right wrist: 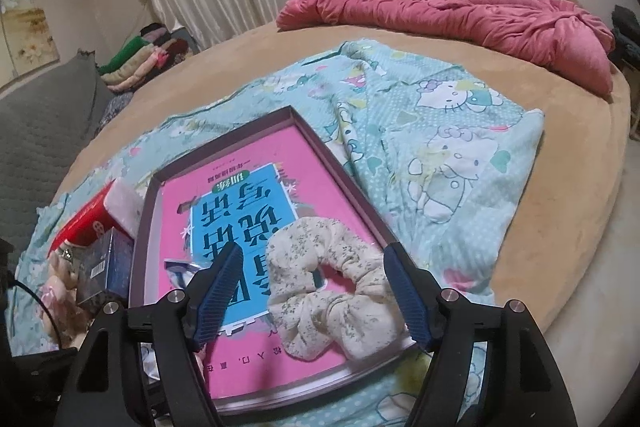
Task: Organize soft objects
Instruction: 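Open the right tool onto the pink book while the left tool releases the packet there, then move both open tools back toward the pile of soft items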
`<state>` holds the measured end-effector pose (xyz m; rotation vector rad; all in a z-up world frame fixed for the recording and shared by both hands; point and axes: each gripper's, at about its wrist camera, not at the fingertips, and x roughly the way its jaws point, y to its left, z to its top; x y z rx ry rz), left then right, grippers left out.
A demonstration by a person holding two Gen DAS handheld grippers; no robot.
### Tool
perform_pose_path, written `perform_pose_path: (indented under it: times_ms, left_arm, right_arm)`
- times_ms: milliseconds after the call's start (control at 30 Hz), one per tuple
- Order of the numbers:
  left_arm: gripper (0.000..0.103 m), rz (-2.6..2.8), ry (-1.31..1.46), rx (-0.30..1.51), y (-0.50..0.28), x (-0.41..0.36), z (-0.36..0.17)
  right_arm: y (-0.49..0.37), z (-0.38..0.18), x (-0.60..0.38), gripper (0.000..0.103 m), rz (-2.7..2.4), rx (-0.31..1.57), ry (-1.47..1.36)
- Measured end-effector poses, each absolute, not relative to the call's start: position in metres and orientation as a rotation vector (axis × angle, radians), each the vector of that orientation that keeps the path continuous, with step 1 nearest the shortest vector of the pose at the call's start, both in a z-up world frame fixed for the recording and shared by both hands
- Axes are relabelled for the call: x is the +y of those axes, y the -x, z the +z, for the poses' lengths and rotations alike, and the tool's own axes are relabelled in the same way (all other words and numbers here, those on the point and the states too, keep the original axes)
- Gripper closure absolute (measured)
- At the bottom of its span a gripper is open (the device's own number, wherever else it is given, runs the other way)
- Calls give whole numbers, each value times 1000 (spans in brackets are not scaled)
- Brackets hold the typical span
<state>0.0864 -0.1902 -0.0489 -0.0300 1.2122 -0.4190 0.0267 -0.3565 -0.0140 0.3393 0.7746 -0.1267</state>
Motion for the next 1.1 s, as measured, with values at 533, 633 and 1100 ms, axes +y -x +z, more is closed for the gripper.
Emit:
perform_pose_path:
  times_ms: [533, 633, 1100]
  left_arm:
    - [31, -381, 27, 1098, -63, -163, -12]
    - [27, -363, 12, 1060, -58, -155, 1]
    - [24, -270, 4, 972, -47, -110, 36]
  right_arm:
    - [-13, 3, -354, 26, -174, 712, -282]
    - [-9, 10, -348, 25, -166, 702, -272]
    - [9, 60, -305, 24, -78, 640, -235]
